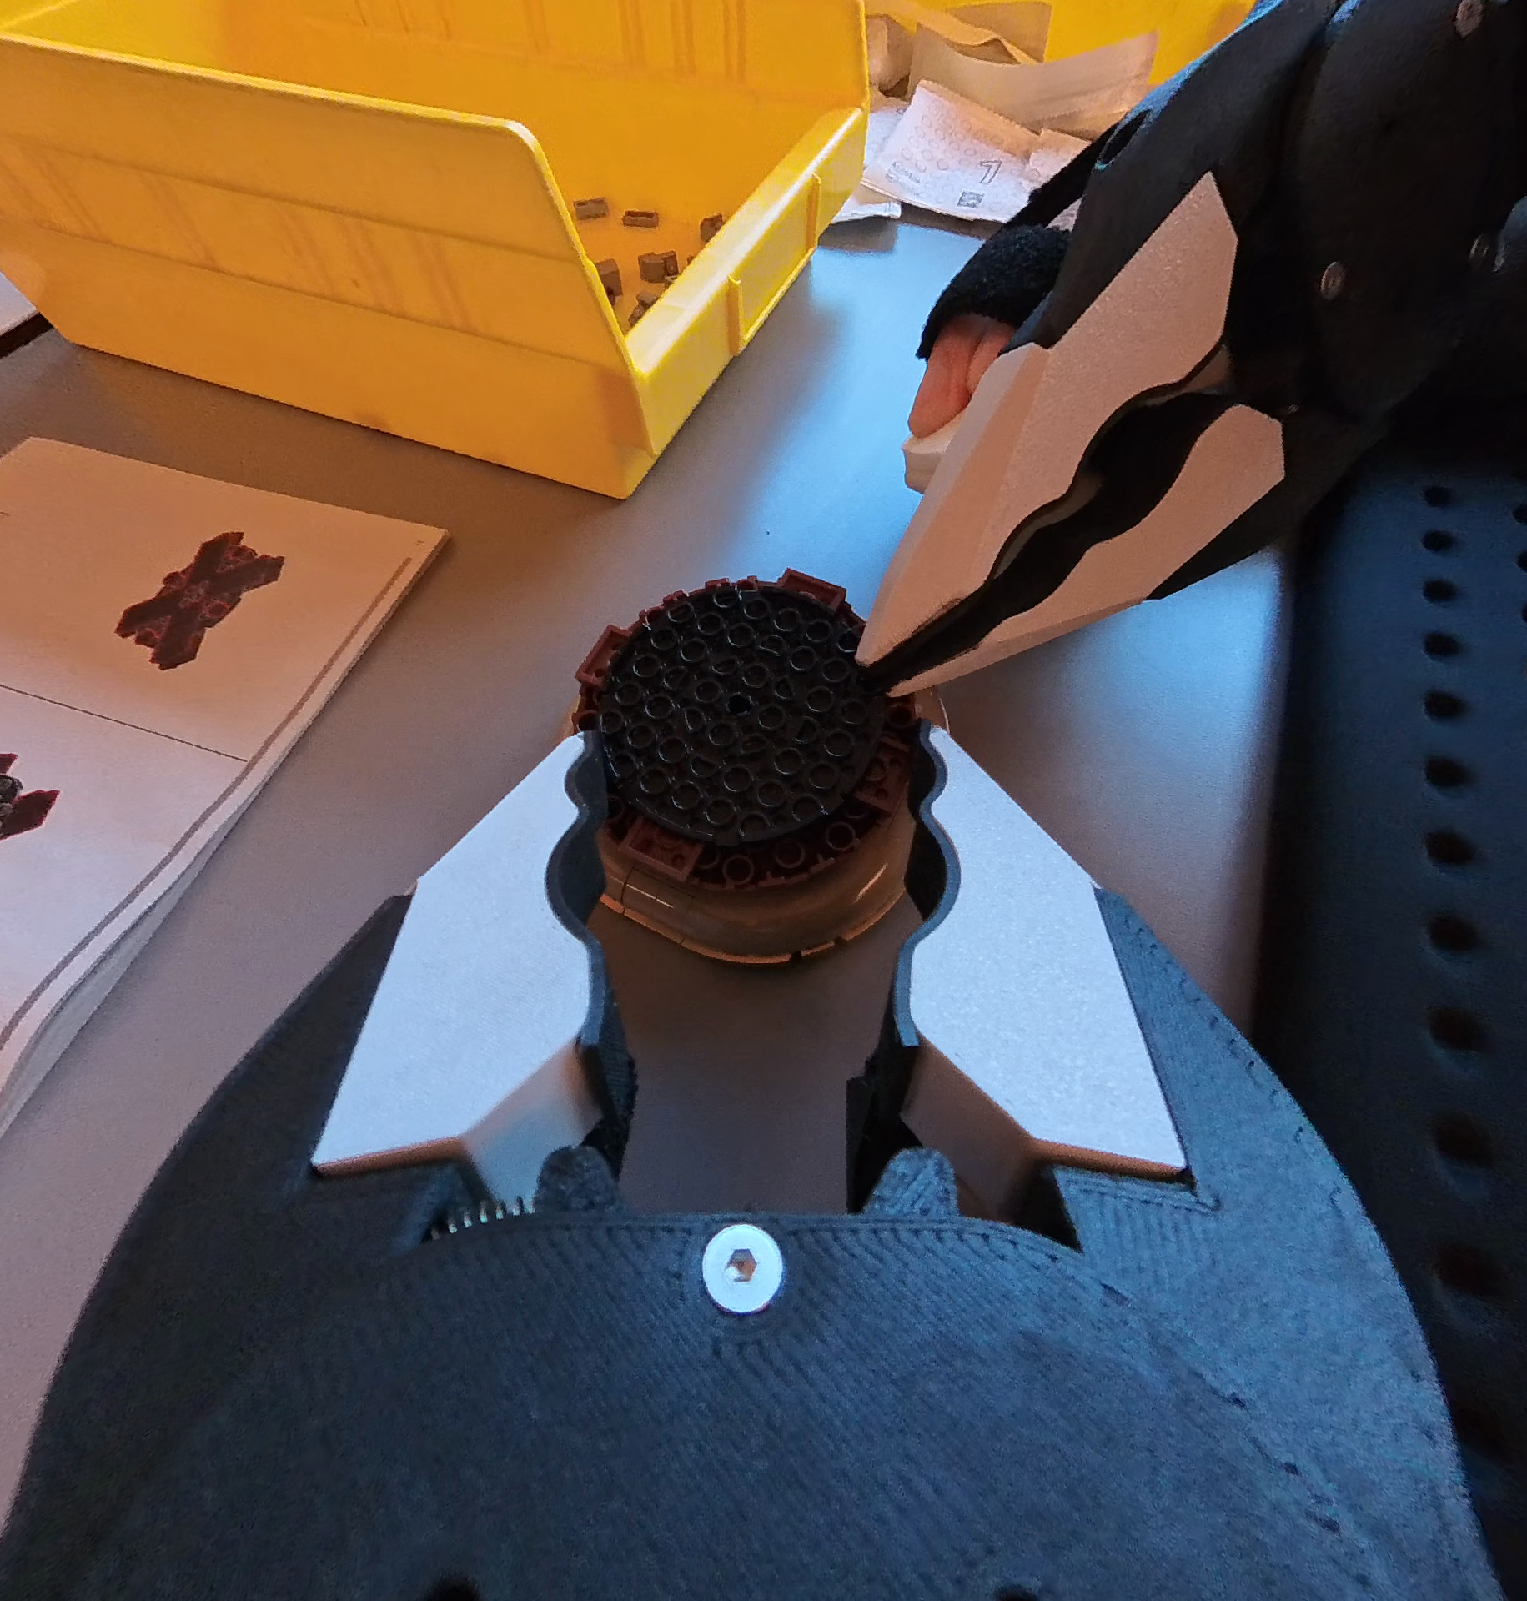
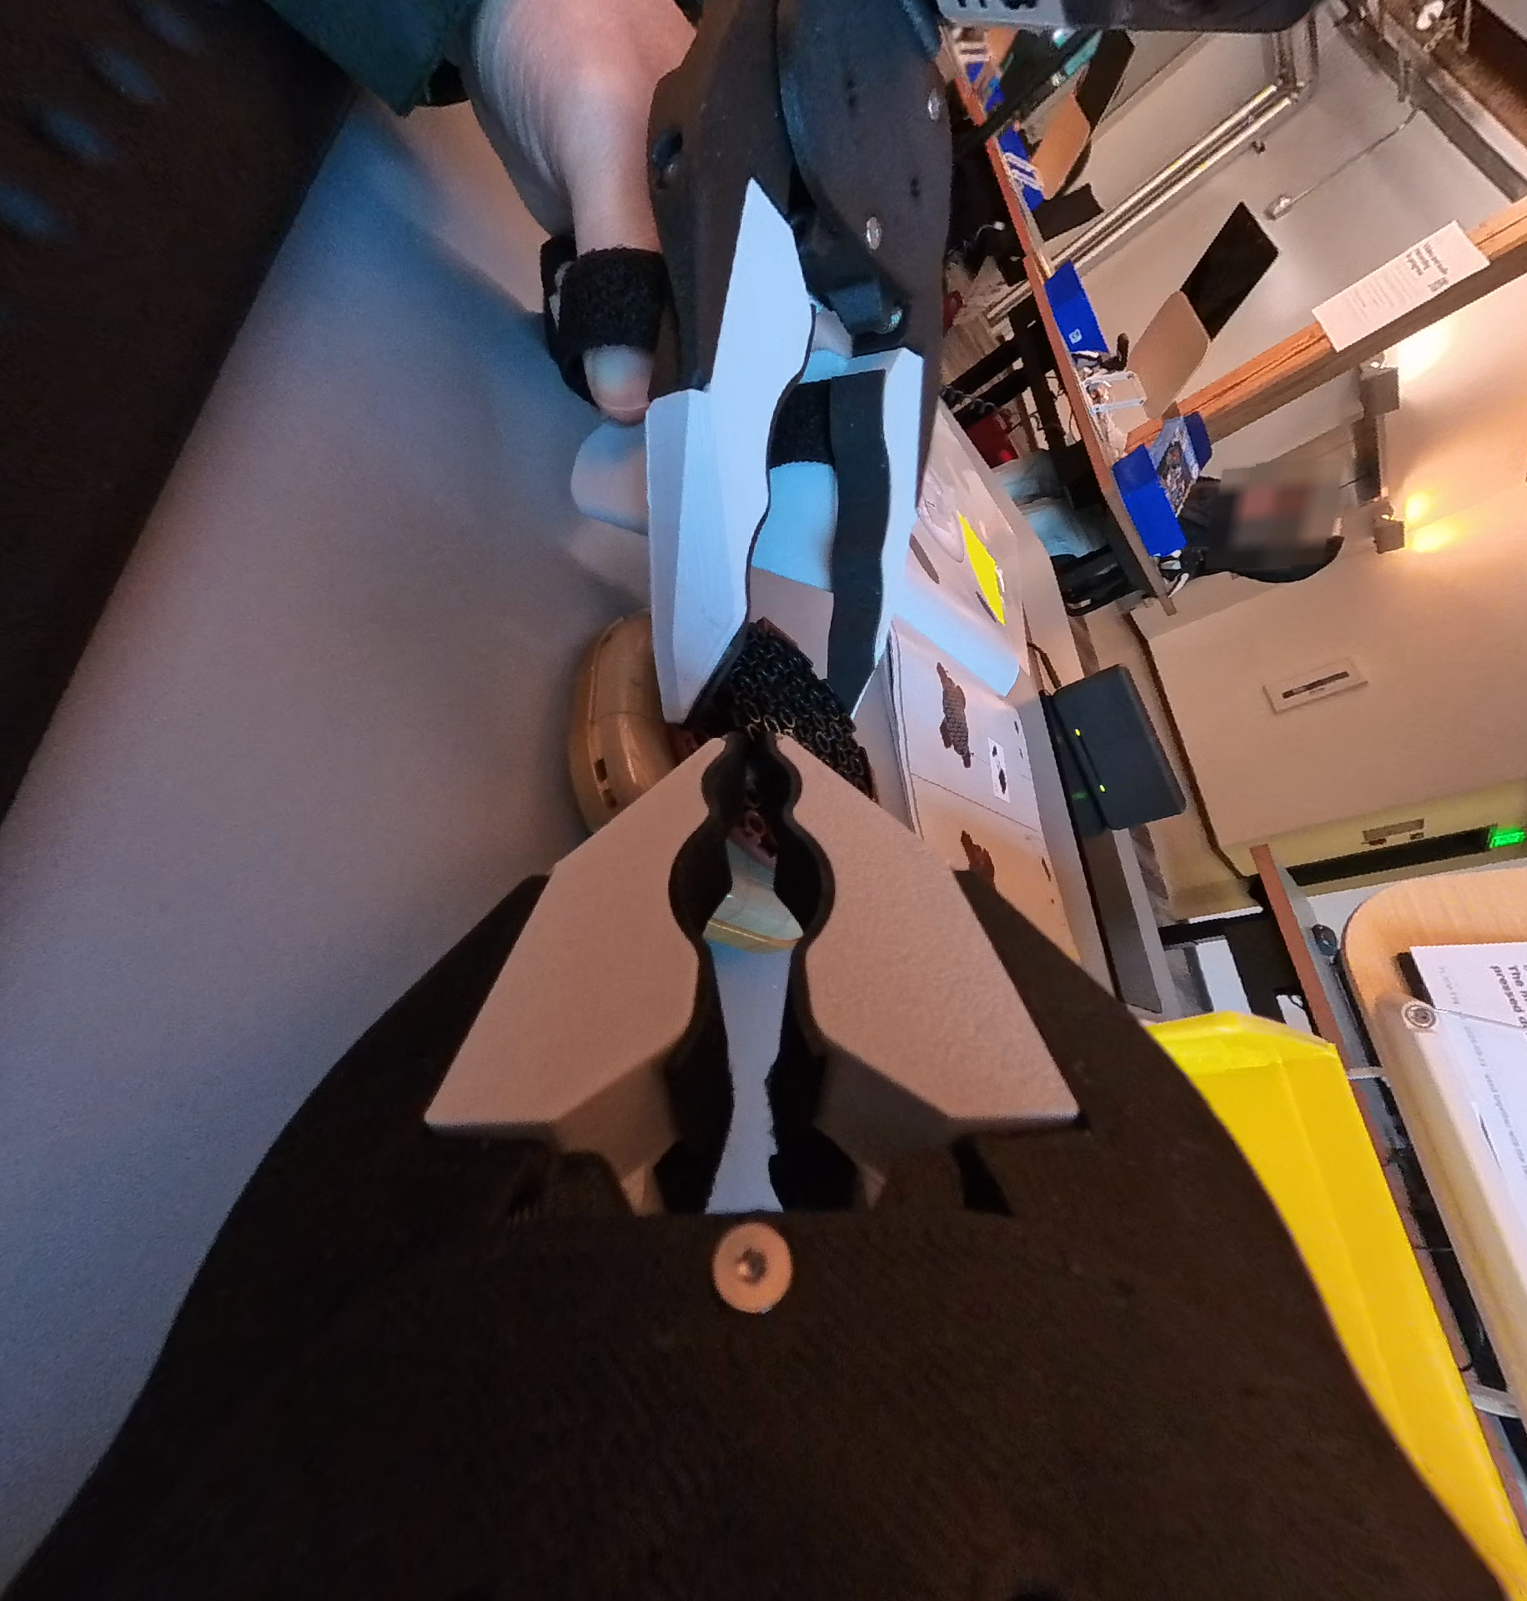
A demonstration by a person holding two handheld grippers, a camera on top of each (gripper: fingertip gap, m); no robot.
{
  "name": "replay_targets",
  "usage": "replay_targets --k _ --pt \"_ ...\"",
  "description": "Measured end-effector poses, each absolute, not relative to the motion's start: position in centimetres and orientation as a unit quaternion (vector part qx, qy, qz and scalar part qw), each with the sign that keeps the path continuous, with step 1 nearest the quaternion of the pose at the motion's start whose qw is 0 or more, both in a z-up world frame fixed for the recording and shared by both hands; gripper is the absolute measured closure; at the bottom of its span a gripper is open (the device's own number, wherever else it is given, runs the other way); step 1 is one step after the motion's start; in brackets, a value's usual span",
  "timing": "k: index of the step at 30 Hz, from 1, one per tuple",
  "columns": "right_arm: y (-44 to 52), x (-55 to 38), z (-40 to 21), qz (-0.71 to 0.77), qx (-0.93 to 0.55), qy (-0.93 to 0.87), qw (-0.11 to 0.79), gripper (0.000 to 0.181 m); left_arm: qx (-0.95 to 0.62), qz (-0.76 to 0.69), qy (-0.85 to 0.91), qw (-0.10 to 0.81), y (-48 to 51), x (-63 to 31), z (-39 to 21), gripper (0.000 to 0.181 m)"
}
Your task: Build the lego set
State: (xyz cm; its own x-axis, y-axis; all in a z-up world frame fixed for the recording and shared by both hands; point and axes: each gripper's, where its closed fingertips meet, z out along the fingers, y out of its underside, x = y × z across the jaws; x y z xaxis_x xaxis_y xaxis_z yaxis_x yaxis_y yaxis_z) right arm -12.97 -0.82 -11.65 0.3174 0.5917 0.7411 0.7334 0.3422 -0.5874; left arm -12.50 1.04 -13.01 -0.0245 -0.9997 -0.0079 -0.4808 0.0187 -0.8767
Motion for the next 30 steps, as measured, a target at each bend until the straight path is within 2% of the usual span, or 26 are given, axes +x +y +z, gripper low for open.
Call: replay_targets --k 8,12,16,26,27,28,29,30 --pt "-1.3 -13.7 -12.2 -0.105 -0.503 -0.645 0.566 0.178 -0.592 -0.352 0.627 0.364 0.7 -12.2 -13.1 0.111" --pt "-1.1 -13.5 -12.3 -0.099 -0.513 -0.646 0.557 0.179 -0.593 -0.353 0.626 0.362 0.7 -12.2 -13.1 0.111" --pt "-1.1 -13.4 -12.3 -0.169 -0.491 -0.650 0.554 0.181 -0.593 -0.350 0.626 0.364 0.8 -12.2 -13.1 0.111" --pt "-0.7 -13.2 -11.8 -0.164 -0.509 -0.628 0.566 0.181 -0.600 -0.354 0.618 0.364 1.0 -12.0 -13.1 0.110" --pt "-0.7 -13.2 -11.3 -0.162 -0.509 -0.618 0.577 0.181 -0.599 -0.348 0.624 0.361 0.9 -12.0 -13.3 0.110" --pt "-0.5 -13.1 -8.3 -0.165 -0.491 -0.569 0.639 0.181 -0.582 -0.348 0.638 0.365 0.2 -11.8 -13.2 0.121" --pt "0.1 -12.4 -5.9 -0.157 -0.507 -0.522 0.667 0.181 -0.574 -0.347 0.645 0.367 -0.3 -11.6 -13.2 0.121" --pt "0.5 -12.2 -5.8 -0.117 -0.540 -0.509 0.660 0.181 -0.574 -0.348 0.645 0.366 -0.5 -11.4 -13.2 0.121"
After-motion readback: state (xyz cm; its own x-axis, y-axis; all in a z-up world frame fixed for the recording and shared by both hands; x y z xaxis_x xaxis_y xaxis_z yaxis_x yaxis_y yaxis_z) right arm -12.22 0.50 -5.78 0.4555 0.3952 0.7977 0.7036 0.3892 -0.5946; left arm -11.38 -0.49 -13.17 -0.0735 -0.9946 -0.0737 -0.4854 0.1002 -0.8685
